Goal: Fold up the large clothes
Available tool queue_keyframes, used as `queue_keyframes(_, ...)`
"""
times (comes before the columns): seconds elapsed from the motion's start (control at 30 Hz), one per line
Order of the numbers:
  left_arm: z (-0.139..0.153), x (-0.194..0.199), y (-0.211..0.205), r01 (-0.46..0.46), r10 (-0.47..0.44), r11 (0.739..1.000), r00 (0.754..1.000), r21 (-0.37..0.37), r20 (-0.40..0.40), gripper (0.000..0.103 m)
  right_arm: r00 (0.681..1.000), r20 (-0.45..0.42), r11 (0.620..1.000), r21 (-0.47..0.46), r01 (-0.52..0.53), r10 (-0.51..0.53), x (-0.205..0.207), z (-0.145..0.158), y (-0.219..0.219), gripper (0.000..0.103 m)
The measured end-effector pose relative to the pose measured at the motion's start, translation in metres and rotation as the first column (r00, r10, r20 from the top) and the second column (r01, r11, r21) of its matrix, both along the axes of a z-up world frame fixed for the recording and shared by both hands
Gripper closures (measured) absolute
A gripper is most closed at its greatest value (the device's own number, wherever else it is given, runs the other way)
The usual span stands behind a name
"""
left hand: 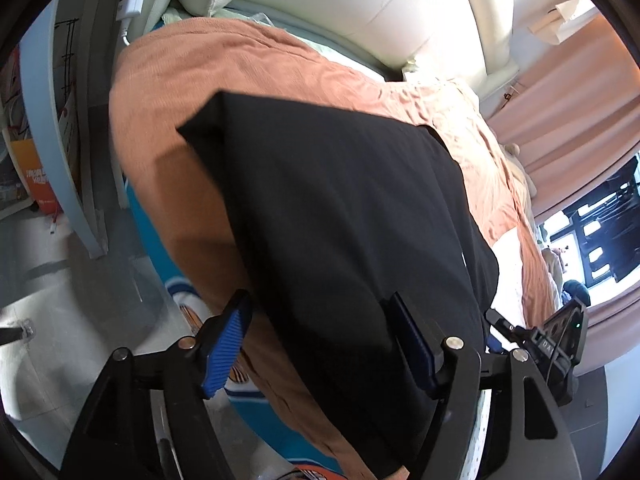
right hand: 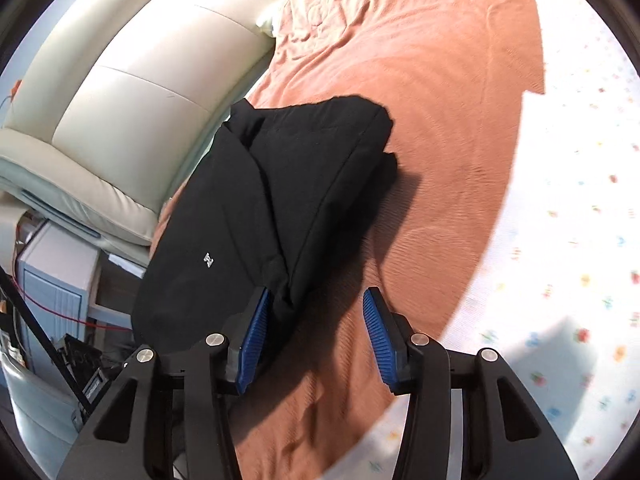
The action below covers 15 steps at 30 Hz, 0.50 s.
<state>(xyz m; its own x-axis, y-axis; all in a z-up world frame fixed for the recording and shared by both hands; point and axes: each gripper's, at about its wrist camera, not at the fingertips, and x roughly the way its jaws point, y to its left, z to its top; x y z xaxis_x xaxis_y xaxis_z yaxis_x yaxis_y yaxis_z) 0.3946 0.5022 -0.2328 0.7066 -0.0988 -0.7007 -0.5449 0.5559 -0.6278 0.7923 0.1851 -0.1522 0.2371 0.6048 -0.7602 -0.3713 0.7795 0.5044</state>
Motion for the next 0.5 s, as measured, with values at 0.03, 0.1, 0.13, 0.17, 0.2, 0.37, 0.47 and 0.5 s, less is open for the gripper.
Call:
queue_keyframes(0.03,0.002,-0.001,-0.006,0.007,-0.007,1.000,1.000,0.011,-0.004,0.032,1.000,0.005,1.000,-0.006,0.000,0.000,-0.002,0.003,-0.001,0.058)
queue_keyframes(0.1,0.004,-0.001,-0.020,0.030,-0.030,0.999,0.999,0.030,-0.017,0.031,1.000,0.015,1.000,-0.018,0.002,-0.002,-0.006,0.010,-0.005,0.058)
queue_keyframes(0.13,0.005,-0.002,-0.027,0.040,-0.039,0.999,0.999,0.035,-0.023,0.031,1.000,0.018,1.000,-0.018,0.001,-0.001,-0.008,0.014,-0.008,0.058)
queue_keyframes(0.17,0.005,-0.002,-0.031,0.046,-0.045,0.998,0.999,0.036,-0.028,0.031,1.000,0.019,1.000,-0.017,-0.002,0.002,-0.010,0.016,-0.010,0.058)
queue_keyframes(0.2,0.005,-0.003,-0.037,0.052,-0.051,0.998,0.998,0.039,-0.033,0.031,1.000,0.025,1.000,-0.021,-0.004,0.005,-0.014,0.020,-0.013,0.058)
queue_keyframes(0.37,-0.001,-0.012,-0.053,0.064,-0.062,0.998,0.995,0.023,-0.075,0.029,0.999,0.043,0.999,-0.045,-0.011,0.013,-0.031,0.041,-0.025,0.058)
queue_keyframes(0.47,0.010,-0.020,-0.060,0.065,-0.061,0.997,0.995,0.042,-0.083,0.029,0.999,0.047,0.999,-0.053,-0.014,0.016,-0.042,0.053,-0.039,0.058)
queue_keyframes(0.5,0.015,-0.023,-0.062,0.065,-0.060,0.997,0.995,0.050,-0.084,0.030,0.999,0.048,0.998,-0.056,-0.013,0.016,-0.044,0.057,-0.043,0.057)
